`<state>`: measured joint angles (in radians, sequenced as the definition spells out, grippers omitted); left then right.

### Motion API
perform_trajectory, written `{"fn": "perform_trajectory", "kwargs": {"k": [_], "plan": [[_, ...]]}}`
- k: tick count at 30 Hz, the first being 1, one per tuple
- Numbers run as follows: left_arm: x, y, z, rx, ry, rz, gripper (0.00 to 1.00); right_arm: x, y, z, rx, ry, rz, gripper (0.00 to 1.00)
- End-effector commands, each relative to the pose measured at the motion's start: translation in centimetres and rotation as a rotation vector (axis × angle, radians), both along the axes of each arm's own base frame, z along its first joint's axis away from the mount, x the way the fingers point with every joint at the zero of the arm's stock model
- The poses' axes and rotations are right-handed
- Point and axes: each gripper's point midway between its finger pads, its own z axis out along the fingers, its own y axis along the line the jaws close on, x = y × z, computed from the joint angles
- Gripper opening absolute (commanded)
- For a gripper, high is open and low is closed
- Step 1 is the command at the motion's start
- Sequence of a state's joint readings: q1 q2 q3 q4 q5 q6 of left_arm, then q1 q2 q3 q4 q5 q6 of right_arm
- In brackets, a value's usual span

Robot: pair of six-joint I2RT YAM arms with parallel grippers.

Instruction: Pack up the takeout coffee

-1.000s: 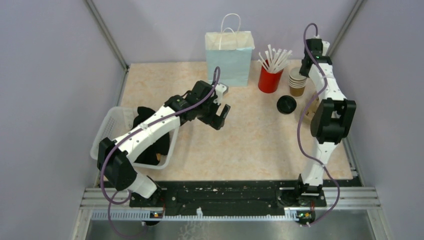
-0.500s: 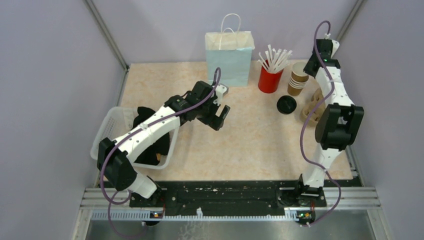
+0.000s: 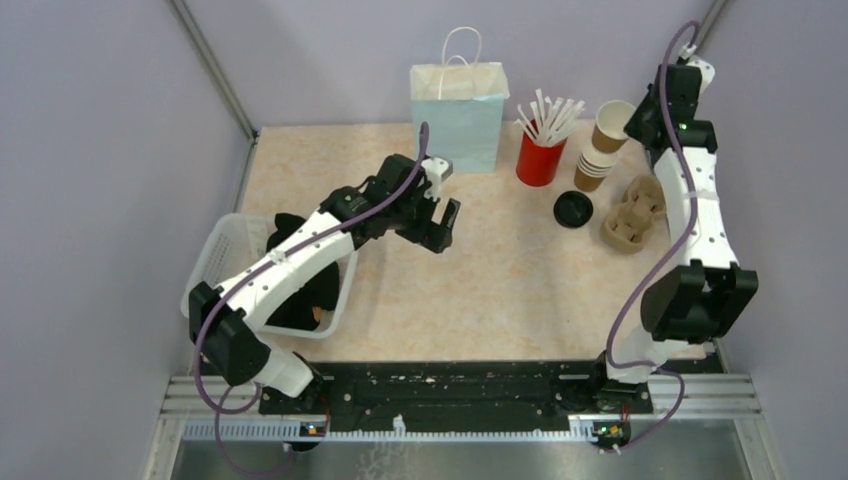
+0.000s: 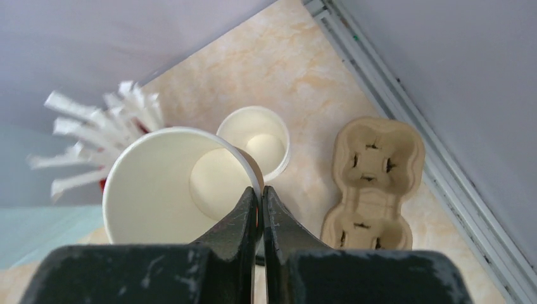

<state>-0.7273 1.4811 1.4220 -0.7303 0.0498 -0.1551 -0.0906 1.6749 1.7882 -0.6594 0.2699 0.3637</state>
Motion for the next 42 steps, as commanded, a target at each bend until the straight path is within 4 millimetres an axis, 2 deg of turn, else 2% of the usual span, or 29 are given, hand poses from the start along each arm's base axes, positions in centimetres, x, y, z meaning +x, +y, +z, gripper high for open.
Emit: {"fn": "perform_trajectory", "kwargs": {"k": [1,4,7,8,10,13,16,18,23,25,27,29,32,35,39,42], "plan": [[-1.2,-0.3,3.6,-0.141,0.025,0.068,0.98,-4.3,7.3,0.6,0.041,0.012,0.230,0.00],[-2.1,-0.1,3.8,-0.190,0.070,0.121,0.98,-8.2,15.1,-2.2,0.034,0.073,0.440,0.00],[-3.3,0.1,4.2,-0.257,0.110,0.160,0.98,-12.6,22.7,-6.7,0.046,0.153,0.653,0.00],[-3.7,0.2,4.2,-0.273,0.123,0.173,0.98,-14.0,24.5,-8.0,0.048,0.176,0.701,0.00],[-4.4,0.5,4.0,-0.293,0.153,0.194,0.99,-16.1,26.8,-10.3,0.033,0.209,0.768,0.00],[-5.6,0.8,3.5,-0.309,0.188,0.193,0.99,-17.9,27.9,-12.9,-0.008,0.254,0.802,0.00],[-6.7,0.7,3.2,-0.345,0.214,0.174,0.98,-19.2,27.9,-15.4,-0.002,0.286,0.817,0.00],[-7.1,0.6,3.5,-0.365,0.220,0.163,0.98,-19.7,27.7,-16.4,0.016,0.282,0.811,0.00],[-7.0,0.4,3.5,-0.350,0.225,0.146,0.98,-20.4,27.3,-18.1,0.048,0.293,0.788,0.00],[-6.8,0.2,3.6,-0.339,0.218,0.134,0.98,-20.6,27.2,-18.0,0.050,0.291,0.784,0.00],[-6.5,0.1,3.6,-0.327,0.209,0.124,0.99,-20.6,26.8,-16.9,0.043,0.285,0.768,0.16],[-6.1,0.0,3.7,-0.314,0.197,0.117,0.99,-20.2,26.5,-14.7,0.041,0.244,0.749,0.34],[-5.8,0.1,3.5,-0.289,0.179,0.104,0.99,-18.7,24.9,-11.7,0.053,0.201,0.687,0.47],[-5.4,0.1,3.3,-0.260,0.164,0.083,0.98,-15.9,21.4,-10.3,0.086,0.174,0.563,0.48],[-4.8,0.3,3.1,-0.209,0.123,0.048,0.98,-11.3,15.3,-11.8,0.153,0.166,0.309,0.48],[-4.4,0.5,2.8,-0.168,0.098,0.020,0.98,-8.1,12.1,-13.5,0.250,0.154,0.123,0.40]]}}
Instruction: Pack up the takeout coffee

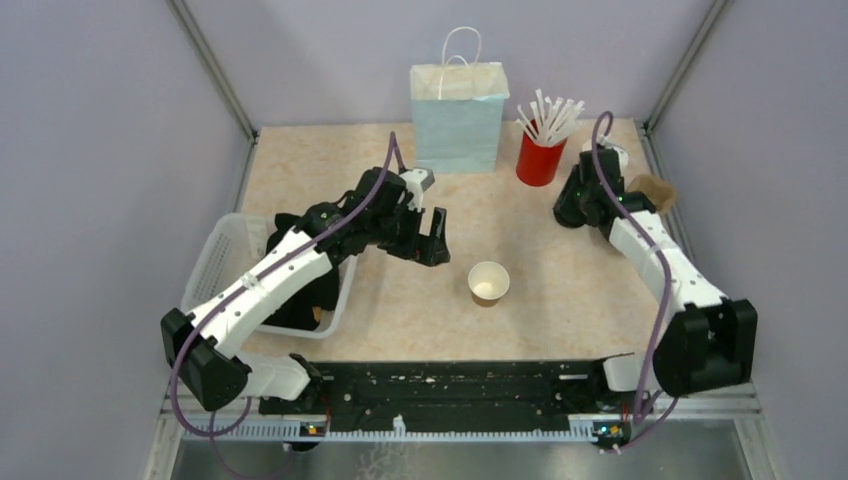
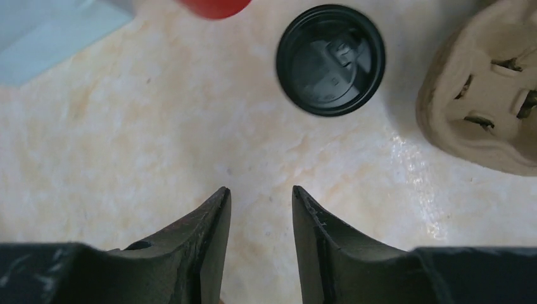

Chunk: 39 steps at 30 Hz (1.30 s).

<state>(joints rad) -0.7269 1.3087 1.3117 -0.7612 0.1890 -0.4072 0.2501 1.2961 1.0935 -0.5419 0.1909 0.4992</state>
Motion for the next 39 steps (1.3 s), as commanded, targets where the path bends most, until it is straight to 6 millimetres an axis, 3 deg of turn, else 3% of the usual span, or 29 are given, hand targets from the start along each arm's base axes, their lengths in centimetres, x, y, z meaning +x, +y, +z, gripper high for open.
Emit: {"fn": "perform_trajectory", "kwargs": {"k": [1,4,7,11,14,30,39], "plan": [[1.2,0.1,0.9,0.047,-0.095,-0.062,0.98,4.9,-3.9,-1.6,0.118,-0.004,-0.246,0.40],[1.2,0.2,0.4,0.075,-0.109,-0.096,0.98,8.2,-6.0,-2.6,0.107,-0.018,-0.270,0.42],[1.4,0.5,-0.1,0.099,-0.130,-0.118,0.99,10.2,-8.4,-4.2,0.005,0.035,-0.254,0.41],[1.8,1.1,-0.7,0.132,-0.139,-0.093,0.98,11.0,-11.4,-5.4,-0.113,0.064,-0.220,0.38],[1.9,1.3,-1.2,0.151,-0.139,-0.089,0.99,11.4,-12.4,-6.3,-0.167,0.086,-0.176,0.33],[1.7,0.7,-1.8,0.196,-0.147,-0.118,0.99,12.2,-13.8,-9.6,-0.191,0.127,-0.066,0.14],[1.9,0.3,-1.7,0.190,-0.142,-0.123,0.98,12.4,-13.2,-10.0,-0.176,0.131,-0.030,0.14]]}}
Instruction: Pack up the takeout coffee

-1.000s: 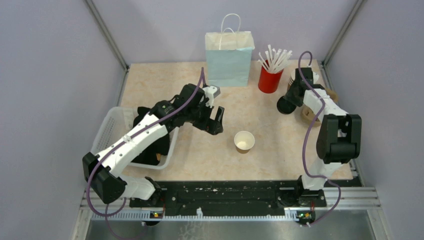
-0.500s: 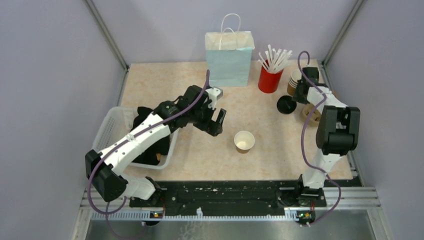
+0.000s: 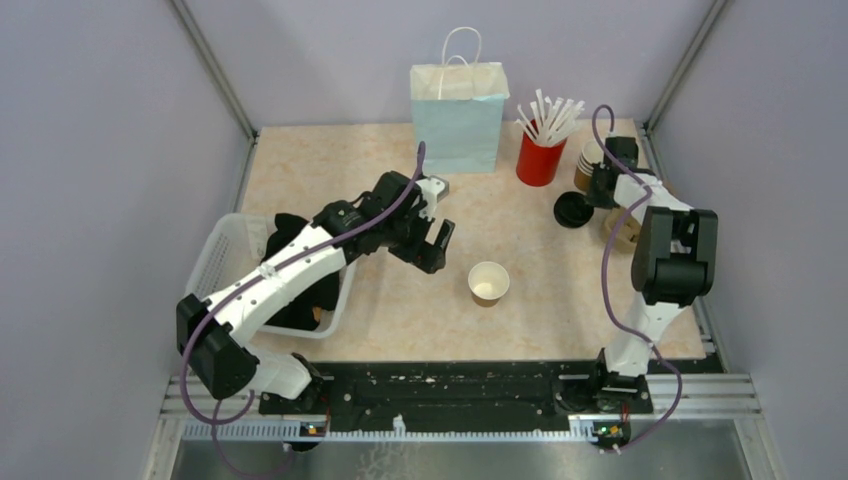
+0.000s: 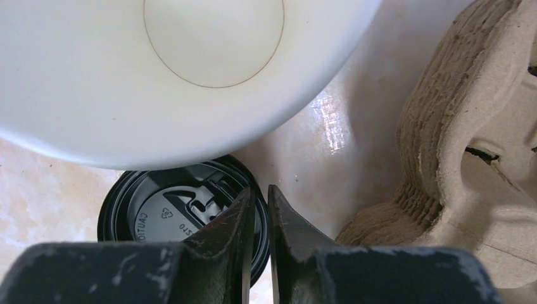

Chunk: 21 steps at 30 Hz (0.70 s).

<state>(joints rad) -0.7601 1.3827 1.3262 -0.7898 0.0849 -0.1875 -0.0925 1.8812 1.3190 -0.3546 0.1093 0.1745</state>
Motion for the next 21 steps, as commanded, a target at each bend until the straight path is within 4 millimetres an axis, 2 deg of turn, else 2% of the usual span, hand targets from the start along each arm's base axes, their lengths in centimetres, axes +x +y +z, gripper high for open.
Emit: {"fn": "perform_trajectory", "kwargs": {"k": [1,5,12,21], "plan": [[0.5,-0.5,1.1,-0.017,-0.028,-0.010,0.98,2.0,-0.2,1.9,-0.001,-0.072,0.025,0.14],[0.6,-0.6,1.2,-0.017,-0.028,-0.009,0.98,2.0,-0.1,2.1,0.002,-0.081,0.028,0.13],[0.6,-0.6,1.1,-0.017,-0.025,-0.011,0.98,1.7,-0.3,2.4,-0.010,-0.076,0.029,0.01],[0.5,-0.7,1.3,-0.019,-0.024,-0.013,0.99,1.4,-0.4,3.9,-0.024,-0.084,0.025,0.00]]}}
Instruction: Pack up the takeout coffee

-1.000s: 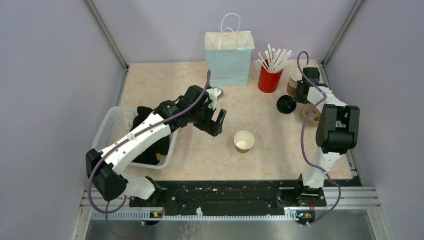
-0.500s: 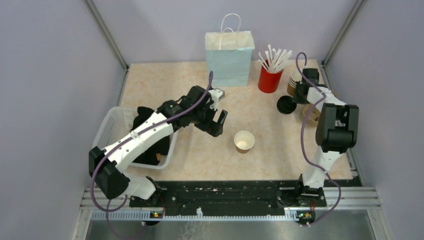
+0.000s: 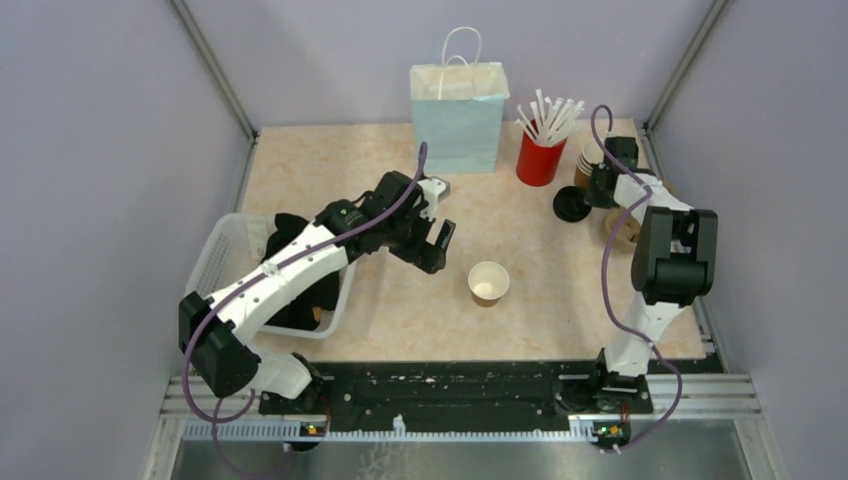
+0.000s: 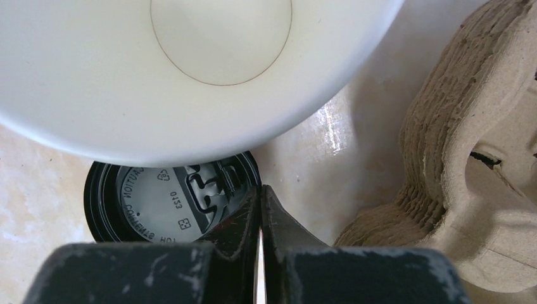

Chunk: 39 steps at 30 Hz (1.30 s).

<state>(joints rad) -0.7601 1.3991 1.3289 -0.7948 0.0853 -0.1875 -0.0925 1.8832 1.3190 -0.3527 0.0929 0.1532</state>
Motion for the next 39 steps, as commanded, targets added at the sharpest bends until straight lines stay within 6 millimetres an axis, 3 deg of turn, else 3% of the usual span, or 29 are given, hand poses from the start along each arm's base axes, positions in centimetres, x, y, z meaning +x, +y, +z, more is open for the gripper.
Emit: {"fn": "perform_trajectory", "kwargs": {"k": [1,13,24,28,35,39], "plan": [[0.4,-0.6,1.8,-0.032,-0.039,-0.013,0.98,1.2,-0.6,4.3,-0.023,-0.086,-0.003,0.00],[0.4,-0.6,2.2,-0.038,-0.042,-0.012,0.98,0.4,-0.5,6.8,-0.012,-0.081,-0.034,0.00],[1.0,-1.9,3.7,-0.095,-0.012,0.028,0.99,-0.5,1.4,12.8,0.089,-0.182,-0.020,0.00],[1.1,-3.3,5.1,-0.179,0.083,0.046,0.98,-2.5,5.6,14.2,0.146,-0.172,0.079,0.00],[3.0,-5.4,7.3,-0.329,0.275,0.139,0.98,-9.8,17.4,17.7,0.173,-0.181,0.366,0.00],[4.3,-5.4,7.1,-0.329,0.290,0.239,0.86,-12.8,21.5,18.5,0.104,-0.182,0.474,0.00]]}}
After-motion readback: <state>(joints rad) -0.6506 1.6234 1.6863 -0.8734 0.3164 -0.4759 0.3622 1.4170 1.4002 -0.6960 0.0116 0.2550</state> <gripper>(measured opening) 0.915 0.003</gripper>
